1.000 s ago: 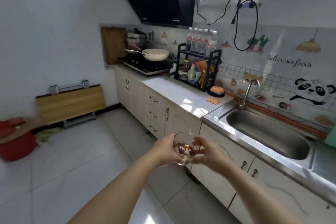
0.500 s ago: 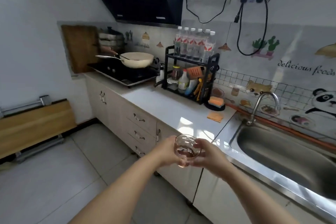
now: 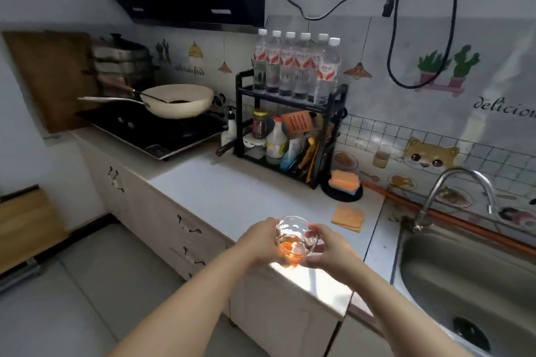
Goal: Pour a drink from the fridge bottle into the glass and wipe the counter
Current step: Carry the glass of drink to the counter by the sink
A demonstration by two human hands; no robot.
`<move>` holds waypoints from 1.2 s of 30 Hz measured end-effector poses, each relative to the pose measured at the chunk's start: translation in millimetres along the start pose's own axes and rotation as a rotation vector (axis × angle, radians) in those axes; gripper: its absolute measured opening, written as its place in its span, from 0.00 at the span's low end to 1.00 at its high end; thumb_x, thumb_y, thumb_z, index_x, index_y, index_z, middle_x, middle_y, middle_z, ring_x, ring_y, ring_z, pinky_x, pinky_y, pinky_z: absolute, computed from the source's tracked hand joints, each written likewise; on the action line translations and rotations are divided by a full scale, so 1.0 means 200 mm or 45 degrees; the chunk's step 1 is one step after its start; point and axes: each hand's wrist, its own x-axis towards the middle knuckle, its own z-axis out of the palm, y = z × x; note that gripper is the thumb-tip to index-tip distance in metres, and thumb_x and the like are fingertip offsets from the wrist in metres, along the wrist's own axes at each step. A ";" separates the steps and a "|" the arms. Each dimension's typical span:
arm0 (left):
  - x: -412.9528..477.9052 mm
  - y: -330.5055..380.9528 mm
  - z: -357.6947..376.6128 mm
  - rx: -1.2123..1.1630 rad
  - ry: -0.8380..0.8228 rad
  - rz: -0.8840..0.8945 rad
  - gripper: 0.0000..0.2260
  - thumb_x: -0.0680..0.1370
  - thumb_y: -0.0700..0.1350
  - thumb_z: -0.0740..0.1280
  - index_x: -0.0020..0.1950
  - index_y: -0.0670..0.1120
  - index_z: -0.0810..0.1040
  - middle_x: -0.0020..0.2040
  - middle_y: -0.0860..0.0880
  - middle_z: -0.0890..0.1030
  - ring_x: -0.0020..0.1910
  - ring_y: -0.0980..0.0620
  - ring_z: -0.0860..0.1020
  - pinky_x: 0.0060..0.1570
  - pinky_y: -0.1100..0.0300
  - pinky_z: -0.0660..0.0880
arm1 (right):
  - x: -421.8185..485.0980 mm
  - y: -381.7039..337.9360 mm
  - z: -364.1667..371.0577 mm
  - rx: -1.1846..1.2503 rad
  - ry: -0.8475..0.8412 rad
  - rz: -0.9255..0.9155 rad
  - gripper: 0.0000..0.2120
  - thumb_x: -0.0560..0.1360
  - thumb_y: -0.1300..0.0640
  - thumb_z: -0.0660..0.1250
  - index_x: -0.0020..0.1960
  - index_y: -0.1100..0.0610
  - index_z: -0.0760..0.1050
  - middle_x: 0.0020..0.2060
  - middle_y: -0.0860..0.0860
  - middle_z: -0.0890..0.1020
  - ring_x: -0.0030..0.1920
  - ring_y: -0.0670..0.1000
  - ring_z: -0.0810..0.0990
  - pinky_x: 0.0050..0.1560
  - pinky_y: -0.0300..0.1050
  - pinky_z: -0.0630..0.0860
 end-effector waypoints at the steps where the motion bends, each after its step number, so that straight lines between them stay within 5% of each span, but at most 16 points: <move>1: 0.10 -0.01 -0.01 0.001 -0.012 -0.015 0.37 0.64 0.45 0.78 0.70 0.45 0.66 0.63 0.47 0.77 0.60 0.49 0.76 0.55 0.61 0.72 | 0.09 0.01 -0.02 -0.005 -0.011 0.020 0.34 0.63 0.63 0.77 0.65 0.56 0.67 0.56 0.51 0.75 0.48 0.48 0.79 0.43 0.39 0.78; 5: 0.45 -0.01 -0.06 0.033 -0.062 0.002 0.38 0.65 0.45 0.77 0.71 0.42 0.64 0.64 0.45 0.76 0.61 0.47 0.75 0.56 0.60 0.71 | 0.41 0.07 -0.09 -0.084 -0.014 0.011 0.34 0.61 0.56 0.79 0.63 0.57 0.68 0.54 0.51 0.78 0.50 0.49 0.81 0.49 0.44 0.79; 10: 0.76 -0.05 -0.06 -0.009 -0.092 0.018 0.36 0.64 0.46 0.78 0.68 0.44 0.67 0.62 0.46 0.78 0.60 0.48 0.77 0.55 0.60 0.72 | 0.67 0.08 -0.16 -0.189 0.007 -0.060 0.27 0.64 0.52 0.77 0.59 0.57 0.72 0.47 0.48 0.78 0.46 0.46 0.76 0.47 0.37 0.72; 17: 1.11 -0.15 0.01 -0.035 -0.142 0.074 0.34 0.64 0.48 0.78 0.66 0.46 0.69 0.60 0.48 0.79 0.59 0.49 0.77 0.54 0.61 0.72 | 0.96 0.26 -0.11 -0.139 0.046 0.089 0.37 0.61 0.49 0.78 0.65 0.57 0.67 0.57 0.51 0.79 0.56 0.51 0.78 0.55 0.44 0.74; 23: 1.38 -0.26 0.07 0.034 -0.254 0.055 0.30 0.64 0.50 0.77 0.63 0.47 0.70 0.55 0.48 0.80 0.54 0.48 0.78 0.51 0.56 0.76 | 1.14 0.36 -0.04 -0.059 0.116 0.248 0.36 0.62 0.59 0.77 0.66 0.55 0.66 0.57 0.50 0.77 0.56 0.50 0.78 0.54 0.42 0.74; 36: 1.62 -0.39 0.16 -0.067 -0.347 0.139 0.36 0.65 0.46 0.78 0.69 0.49 0.66 0.59 0.47 0.80 0.58 0.46 0.78 0.59 0.53 0.75 | 1.31 0.46 0.04 0.004 0.207 0.373 0.35 0.63 0.60 0.78 0.66 0.55 0.67 0.50 0.43 0.73 0.51 0.45 0.76 0.52 0.36 0.69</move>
